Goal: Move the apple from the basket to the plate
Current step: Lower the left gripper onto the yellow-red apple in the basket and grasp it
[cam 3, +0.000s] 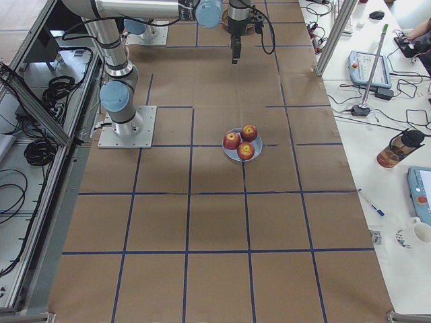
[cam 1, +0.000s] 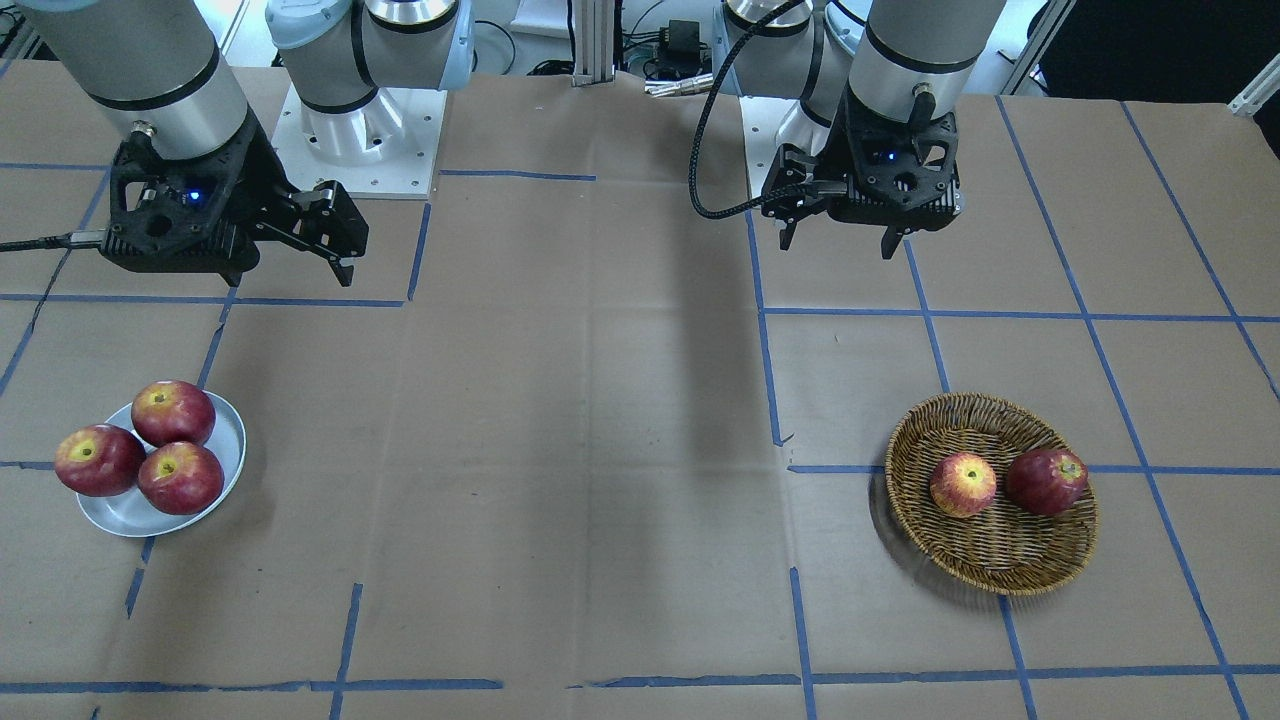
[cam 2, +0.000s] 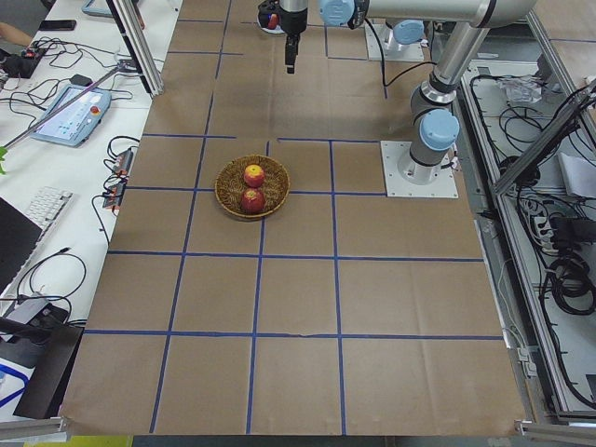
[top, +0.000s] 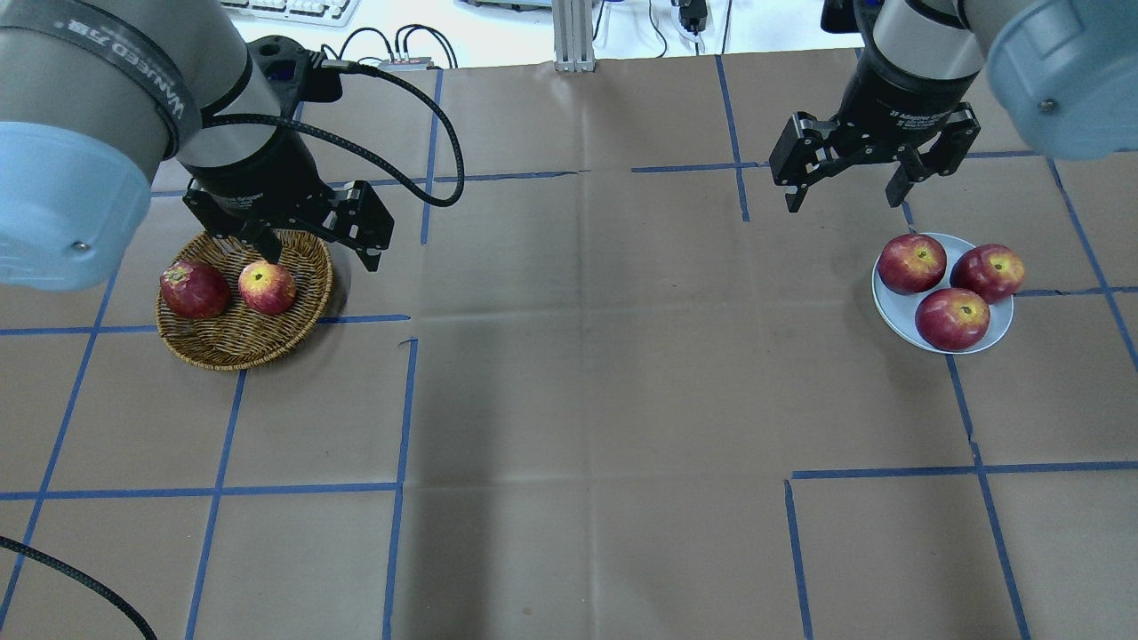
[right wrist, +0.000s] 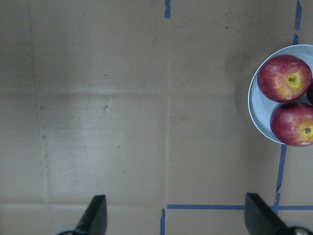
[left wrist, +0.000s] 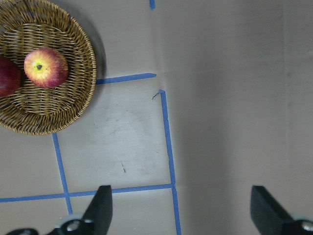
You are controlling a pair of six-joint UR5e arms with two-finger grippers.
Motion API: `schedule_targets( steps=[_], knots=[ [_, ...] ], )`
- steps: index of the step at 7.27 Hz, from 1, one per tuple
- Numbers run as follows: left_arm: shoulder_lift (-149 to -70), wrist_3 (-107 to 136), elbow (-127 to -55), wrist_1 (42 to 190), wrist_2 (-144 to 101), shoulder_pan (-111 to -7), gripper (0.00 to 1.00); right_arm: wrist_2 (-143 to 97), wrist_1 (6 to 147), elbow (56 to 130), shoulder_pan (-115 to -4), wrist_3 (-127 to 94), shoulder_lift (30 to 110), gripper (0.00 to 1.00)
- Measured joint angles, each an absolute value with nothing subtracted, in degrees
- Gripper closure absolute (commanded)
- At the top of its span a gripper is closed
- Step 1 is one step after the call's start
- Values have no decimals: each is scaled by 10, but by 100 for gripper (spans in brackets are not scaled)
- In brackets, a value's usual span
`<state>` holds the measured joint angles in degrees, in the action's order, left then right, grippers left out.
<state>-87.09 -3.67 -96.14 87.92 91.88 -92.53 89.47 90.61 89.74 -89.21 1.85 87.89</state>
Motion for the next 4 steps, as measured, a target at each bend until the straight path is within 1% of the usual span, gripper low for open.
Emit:
schedule_targets(
  steps=[2,4],
  knots=[
    [-892,-90,-1005,821,919,-879,1,895,906,897,-892,18,879,0],
    [-942,-195,-1054,695,921,-820,1,895,906,897,-892,18,879,0]
  ],
)
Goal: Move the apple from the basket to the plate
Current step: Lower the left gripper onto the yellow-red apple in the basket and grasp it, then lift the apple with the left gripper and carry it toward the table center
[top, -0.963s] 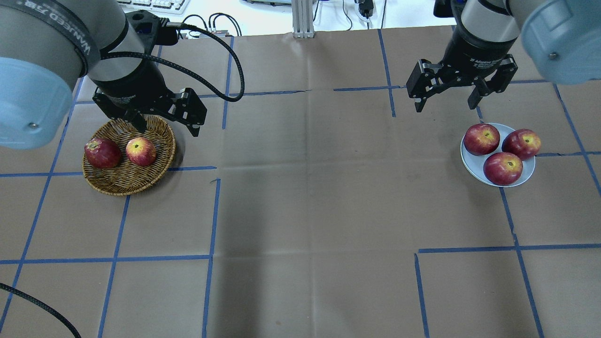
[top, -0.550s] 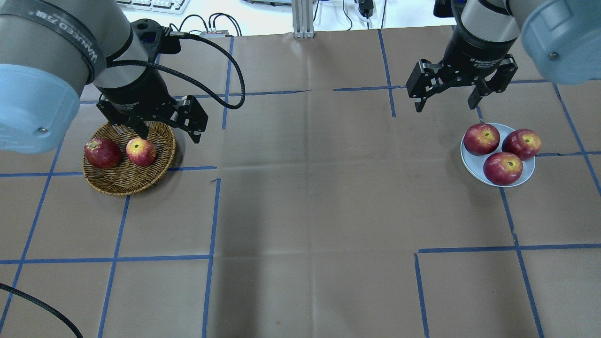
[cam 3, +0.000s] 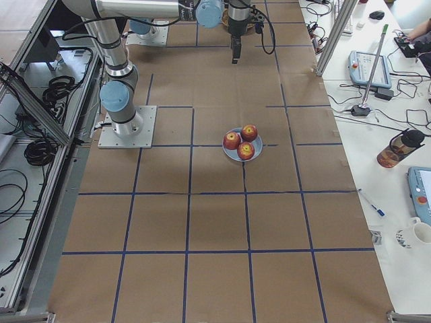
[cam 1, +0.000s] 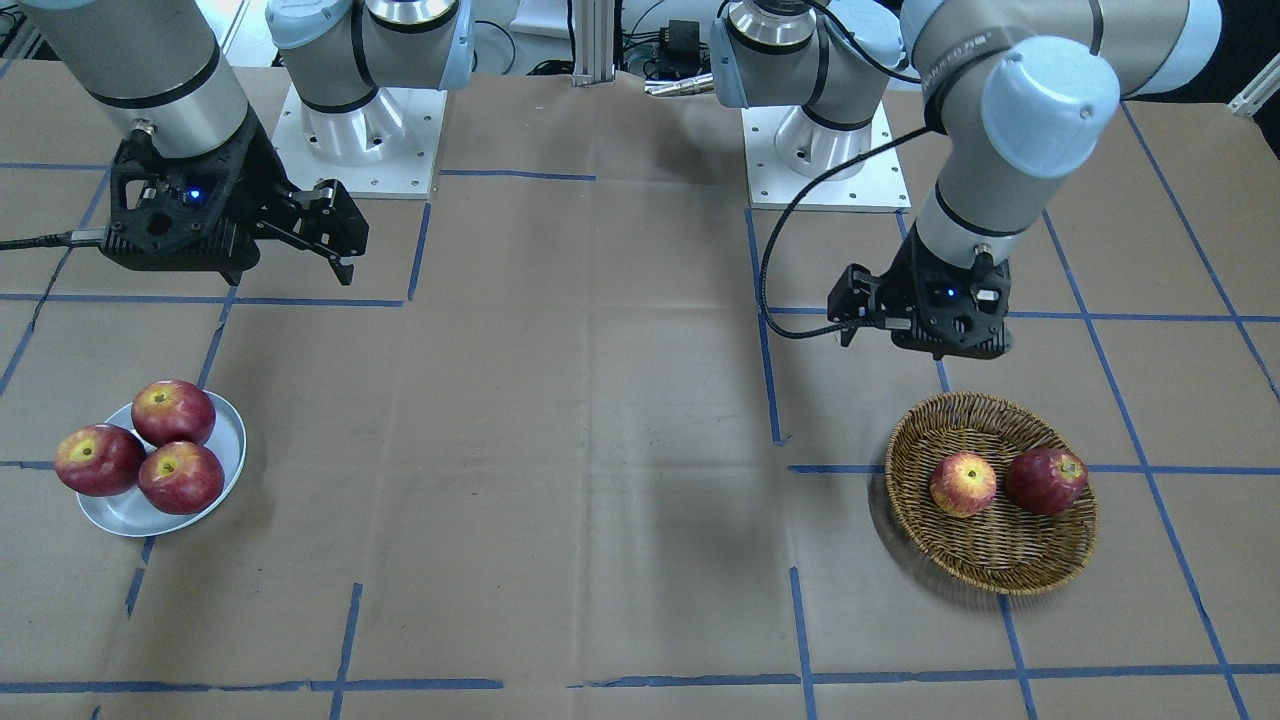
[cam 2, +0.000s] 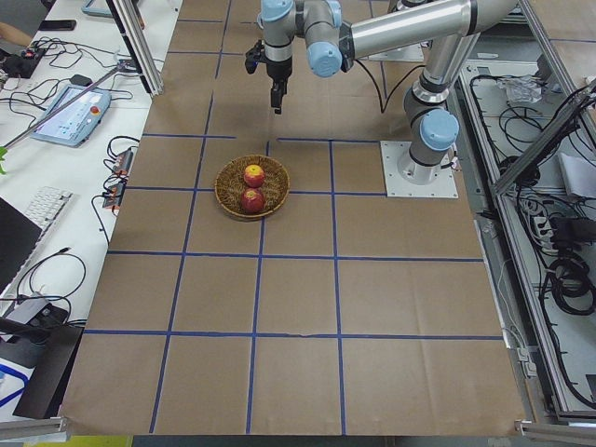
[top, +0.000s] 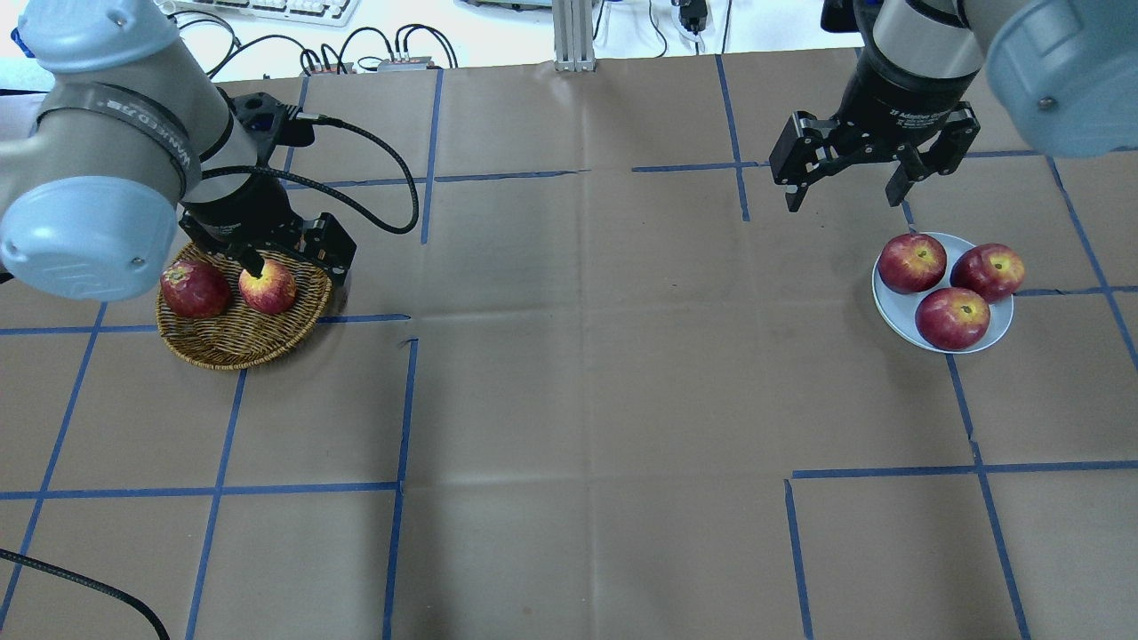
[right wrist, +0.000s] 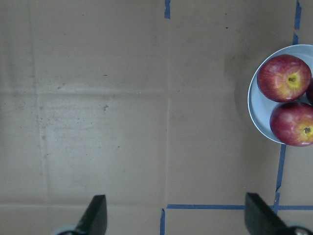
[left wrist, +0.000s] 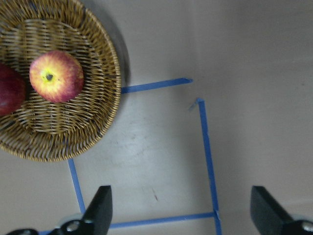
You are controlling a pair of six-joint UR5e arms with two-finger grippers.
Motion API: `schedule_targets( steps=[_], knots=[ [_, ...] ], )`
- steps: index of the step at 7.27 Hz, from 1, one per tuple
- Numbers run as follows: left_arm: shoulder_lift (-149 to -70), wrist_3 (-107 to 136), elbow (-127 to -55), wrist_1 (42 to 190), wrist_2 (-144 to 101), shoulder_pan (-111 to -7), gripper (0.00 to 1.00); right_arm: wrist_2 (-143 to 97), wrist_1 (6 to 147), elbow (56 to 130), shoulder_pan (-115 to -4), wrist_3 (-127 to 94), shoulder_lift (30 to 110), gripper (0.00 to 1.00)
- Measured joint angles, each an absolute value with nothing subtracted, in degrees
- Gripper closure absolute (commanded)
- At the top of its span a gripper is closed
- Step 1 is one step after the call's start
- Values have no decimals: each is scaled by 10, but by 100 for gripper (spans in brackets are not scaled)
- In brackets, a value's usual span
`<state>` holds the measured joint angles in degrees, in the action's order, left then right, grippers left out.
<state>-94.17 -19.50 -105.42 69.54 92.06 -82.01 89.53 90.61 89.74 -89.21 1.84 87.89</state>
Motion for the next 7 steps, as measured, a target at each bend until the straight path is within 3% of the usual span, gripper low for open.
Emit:
schedule_targets(
  steps=[4,6,7],
  knots=[
    [-1100,-349,-1073,489,918,-717,1,896,906,897,-892,18,879,0],
    [-1144,-347,-1071,463,915,-708,3,896,906,898,-892,18,879,0],
    [-1153,-340,-1070,461,915,-707,26,896,906,898,-892,18,879,0]
  ],
)
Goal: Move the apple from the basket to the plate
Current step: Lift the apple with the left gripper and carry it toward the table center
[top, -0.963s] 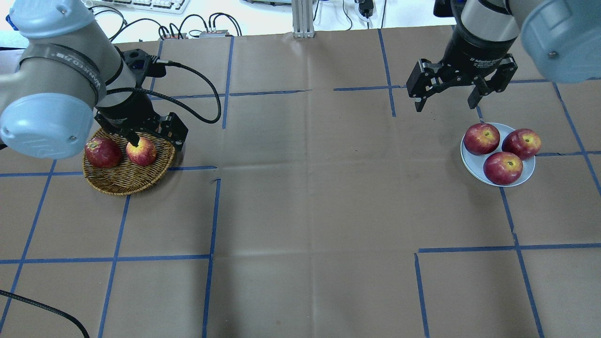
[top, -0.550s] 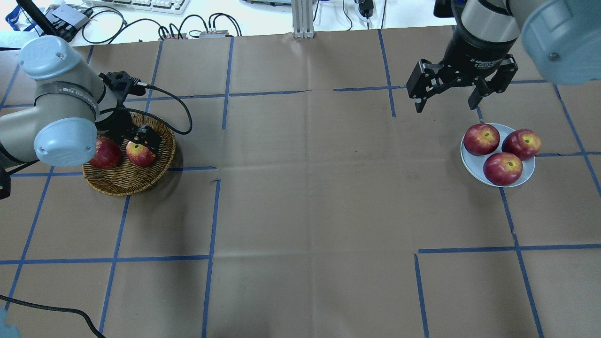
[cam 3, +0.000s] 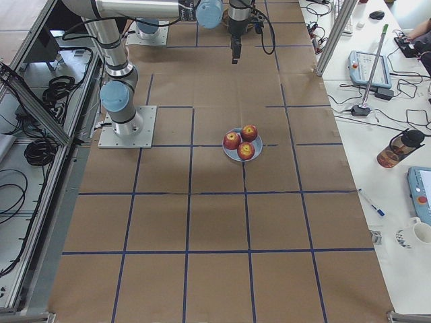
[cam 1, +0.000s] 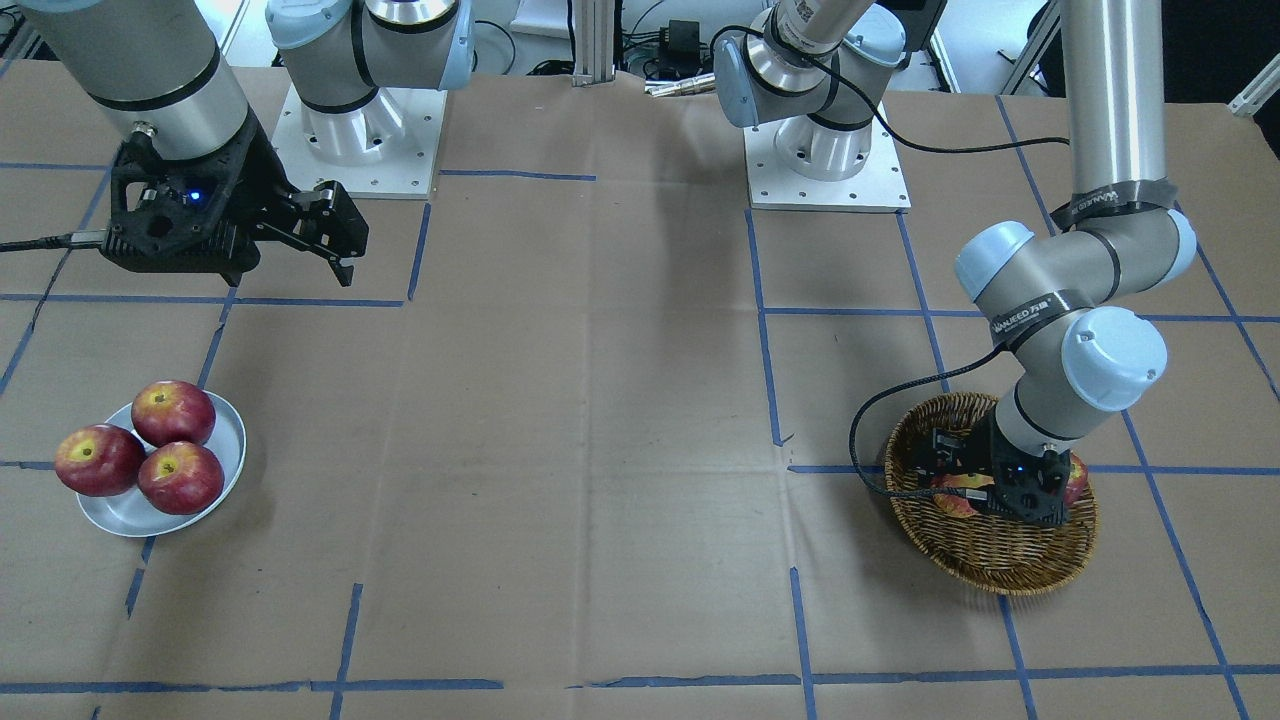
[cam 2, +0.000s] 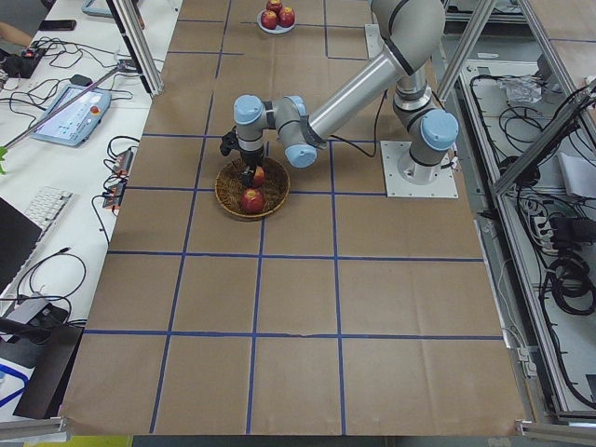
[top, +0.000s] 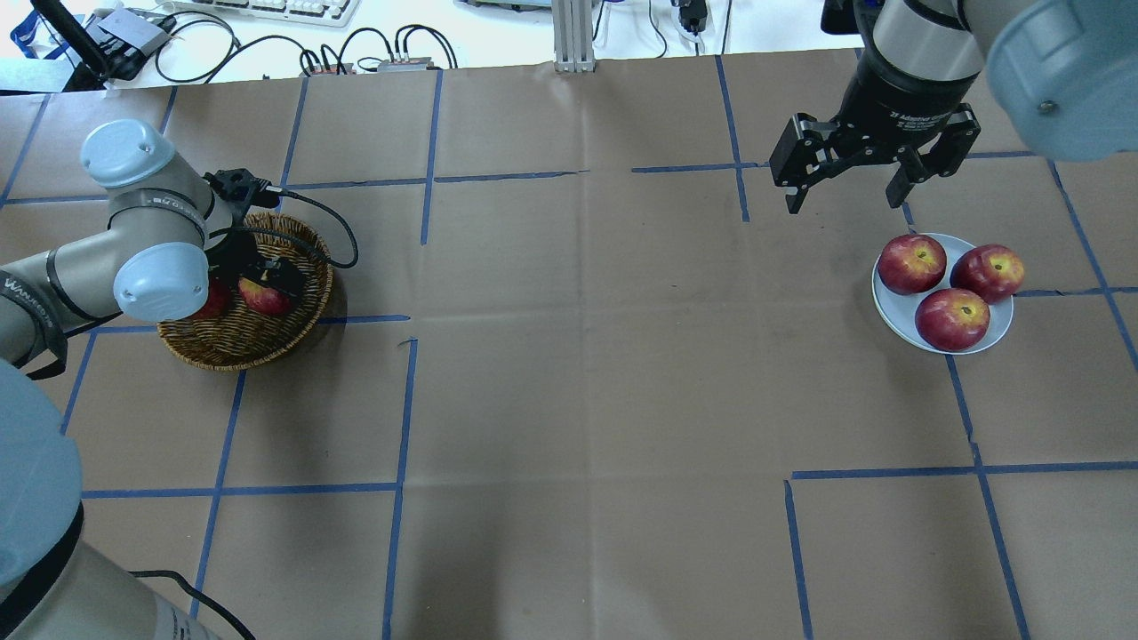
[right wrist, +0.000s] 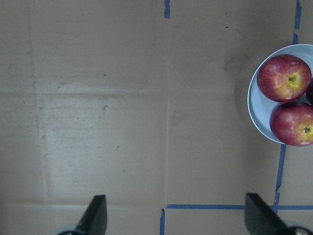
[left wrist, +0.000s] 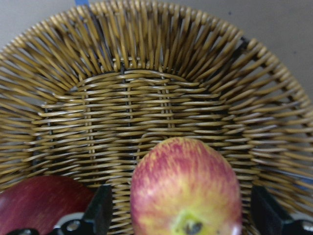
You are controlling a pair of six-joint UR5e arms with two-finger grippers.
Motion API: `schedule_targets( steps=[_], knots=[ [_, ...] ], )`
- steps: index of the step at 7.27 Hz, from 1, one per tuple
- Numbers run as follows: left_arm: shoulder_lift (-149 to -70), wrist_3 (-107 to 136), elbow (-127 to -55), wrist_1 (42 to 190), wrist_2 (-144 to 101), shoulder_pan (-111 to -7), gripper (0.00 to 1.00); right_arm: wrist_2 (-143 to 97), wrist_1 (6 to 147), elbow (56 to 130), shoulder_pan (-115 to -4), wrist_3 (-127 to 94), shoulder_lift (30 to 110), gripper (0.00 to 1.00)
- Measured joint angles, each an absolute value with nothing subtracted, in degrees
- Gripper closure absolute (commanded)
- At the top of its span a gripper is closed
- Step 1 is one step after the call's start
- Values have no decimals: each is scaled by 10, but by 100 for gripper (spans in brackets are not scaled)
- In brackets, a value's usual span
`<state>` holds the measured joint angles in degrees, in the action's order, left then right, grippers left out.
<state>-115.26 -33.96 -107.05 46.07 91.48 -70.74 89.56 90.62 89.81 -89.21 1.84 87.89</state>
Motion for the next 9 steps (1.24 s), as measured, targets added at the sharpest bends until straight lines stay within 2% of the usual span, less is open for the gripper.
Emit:
schedule_targets(
  steps=[1,2,6,9],
  knots=[
    [-1154,-337,-1070,461,917,-707,34,895,906,898,-892,18,879,0],
    [-1152,-336,-1070,462,922,-707,37,895,906,898,-892,18,879,0],
    [-1124,-279,-1069,468,923,-727,35,894,906,897,-892,18,879,0],
    [-1081,-51,-1065,500,923,-876,33,894,906,897,-892,18,880,0]
  ],
)
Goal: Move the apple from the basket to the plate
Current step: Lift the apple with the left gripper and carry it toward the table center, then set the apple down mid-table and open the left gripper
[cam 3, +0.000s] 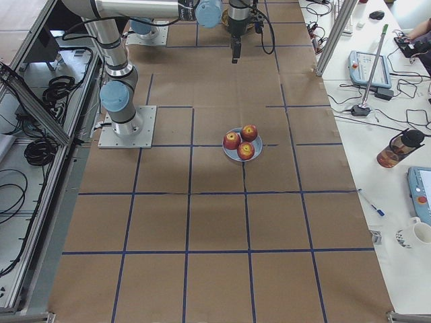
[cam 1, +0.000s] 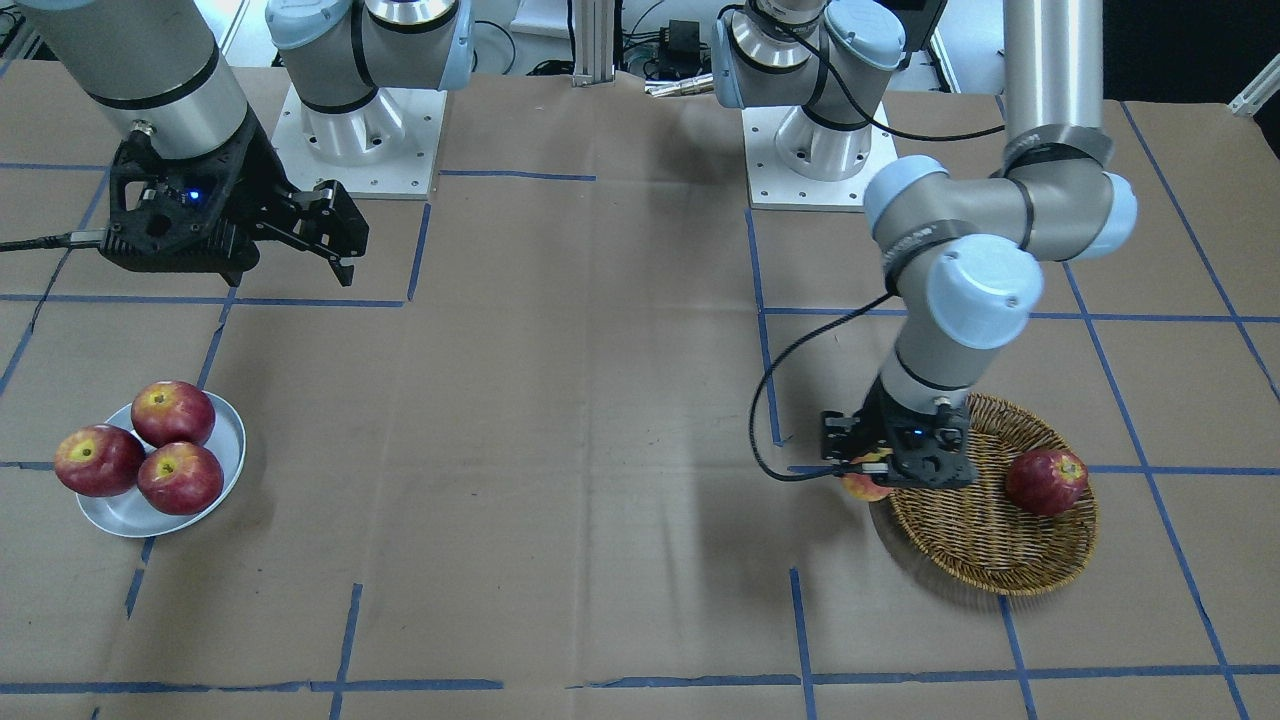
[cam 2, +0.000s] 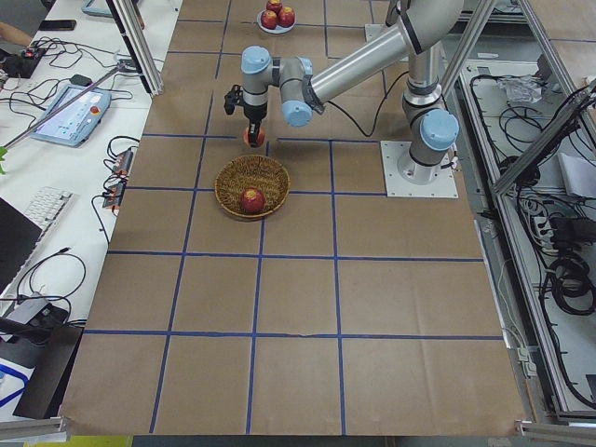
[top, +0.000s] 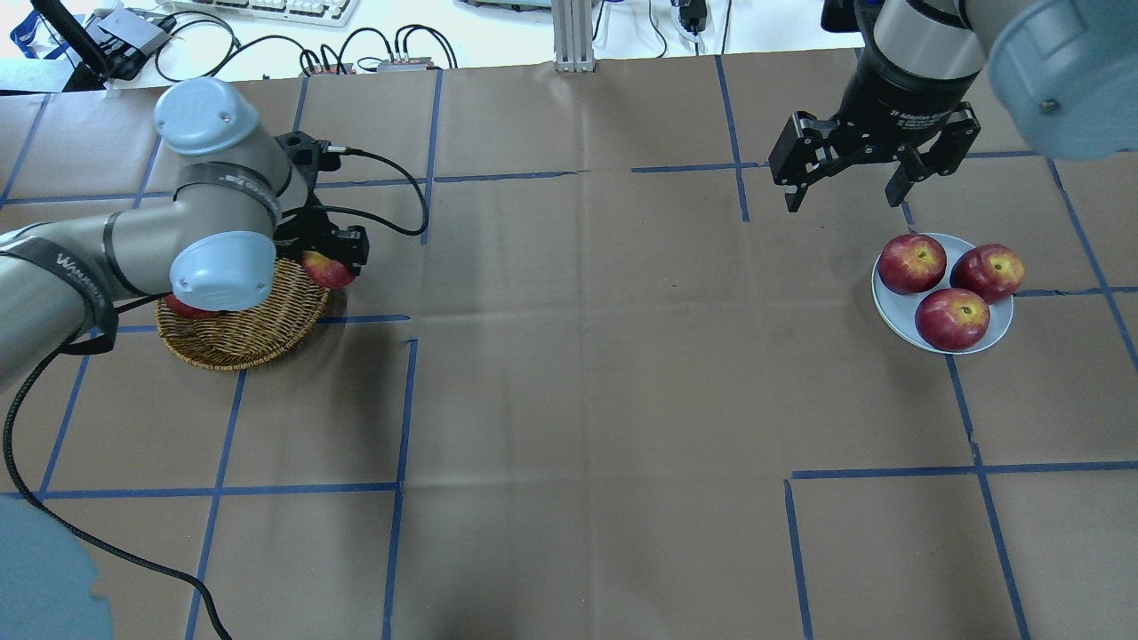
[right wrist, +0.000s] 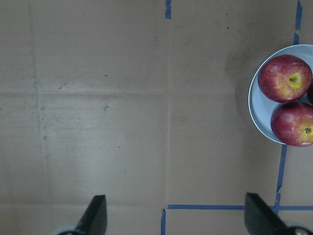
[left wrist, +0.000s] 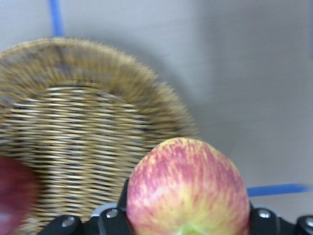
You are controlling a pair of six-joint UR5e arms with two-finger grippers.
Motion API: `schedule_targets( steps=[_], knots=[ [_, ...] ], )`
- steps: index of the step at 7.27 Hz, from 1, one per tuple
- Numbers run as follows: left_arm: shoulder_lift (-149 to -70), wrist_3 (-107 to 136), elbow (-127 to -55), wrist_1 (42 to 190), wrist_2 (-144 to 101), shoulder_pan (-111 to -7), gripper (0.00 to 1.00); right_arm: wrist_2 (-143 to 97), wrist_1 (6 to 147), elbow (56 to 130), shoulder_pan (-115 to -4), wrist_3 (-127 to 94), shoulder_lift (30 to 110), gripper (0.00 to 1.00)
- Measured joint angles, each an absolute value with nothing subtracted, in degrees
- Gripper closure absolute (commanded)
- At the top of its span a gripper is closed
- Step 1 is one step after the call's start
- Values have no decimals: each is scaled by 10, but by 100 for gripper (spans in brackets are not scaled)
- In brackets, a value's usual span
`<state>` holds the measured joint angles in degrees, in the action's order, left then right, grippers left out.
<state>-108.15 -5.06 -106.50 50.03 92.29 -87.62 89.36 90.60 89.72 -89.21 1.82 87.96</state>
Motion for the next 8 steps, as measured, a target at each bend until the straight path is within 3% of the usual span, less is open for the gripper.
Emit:
schedule_targets(
  steps=[2,3,6,7,8],
  knots=[
    [-1114,131,-1032,504,923,-1009,33,894,906,897,-892,18,880,0],
    [-1154,196,-999,502,925,-1066,27,894,906,897,-892,18,880,0],
    [-1244,257,-922,498,961,-1140,27,894,906,898,-892,18,880,0],
    [-1256,260,-915,497,960,-1144,20,894,906,898,-892,18,880,0],
    [-1260,261,-911,496,955,-1145,2,894,906,898,-892,18,880,0]
  ],
)
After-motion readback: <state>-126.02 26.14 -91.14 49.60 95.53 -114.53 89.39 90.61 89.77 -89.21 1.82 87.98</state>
